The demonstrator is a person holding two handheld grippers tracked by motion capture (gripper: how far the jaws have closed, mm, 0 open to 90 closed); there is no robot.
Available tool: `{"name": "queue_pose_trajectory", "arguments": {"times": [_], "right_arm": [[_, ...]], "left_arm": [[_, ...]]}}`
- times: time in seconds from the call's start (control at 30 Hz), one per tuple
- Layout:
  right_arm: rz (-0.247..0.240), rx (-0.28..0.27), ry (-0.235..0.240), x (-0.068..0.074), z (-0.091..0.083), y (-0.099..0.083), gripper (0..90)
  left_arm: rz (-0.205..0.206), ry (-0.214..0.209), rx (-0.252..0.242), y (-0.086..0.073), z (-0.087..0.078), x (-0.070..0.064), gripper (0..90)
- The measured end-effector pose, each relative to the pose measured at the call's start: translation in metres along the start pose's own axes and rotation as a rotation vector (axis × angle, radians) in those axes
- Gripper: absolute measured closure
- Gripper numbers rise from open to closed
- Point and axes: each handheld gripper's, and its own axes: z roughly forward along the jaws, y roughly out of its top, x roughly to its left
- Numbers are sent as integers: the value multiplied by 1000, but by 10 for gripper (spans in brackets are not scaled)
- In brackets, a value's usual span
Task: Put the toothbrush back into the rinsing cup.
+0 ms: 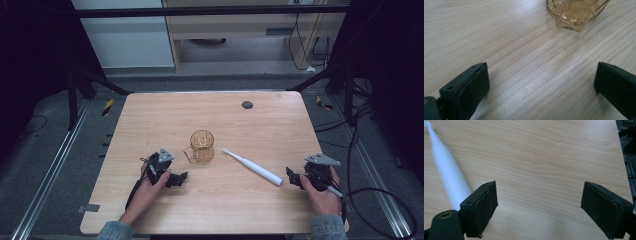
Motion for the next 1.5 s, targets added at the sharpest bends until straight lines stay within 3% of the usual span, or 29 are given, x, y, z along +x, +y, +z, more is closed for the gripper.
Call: {"name": "queue_pose_trajectory", "arguments": {"times": [0.2,0.5,0.63,0.73,0.97,1.5], "right_arm": [[-49,-16,57,15,-16,-2,140],[-112,-6,100,35,-12,3,199],[-164,54,135,46,-7,8,230],[-163,55,160,49,-7,10,233],[-254,121,187,65,-2,28,272],[-390,269,243,81,14,58,380]], "left_arm": [[0,0,0,0,0,0,0],[0,0,0,0,0,0,0],[0,1,0,0,0,0,0],[0,1,0,0,0,0,0],[-1,1,-1,0,0,0,0],[-1,1,-1,0,0,0,0]]}}
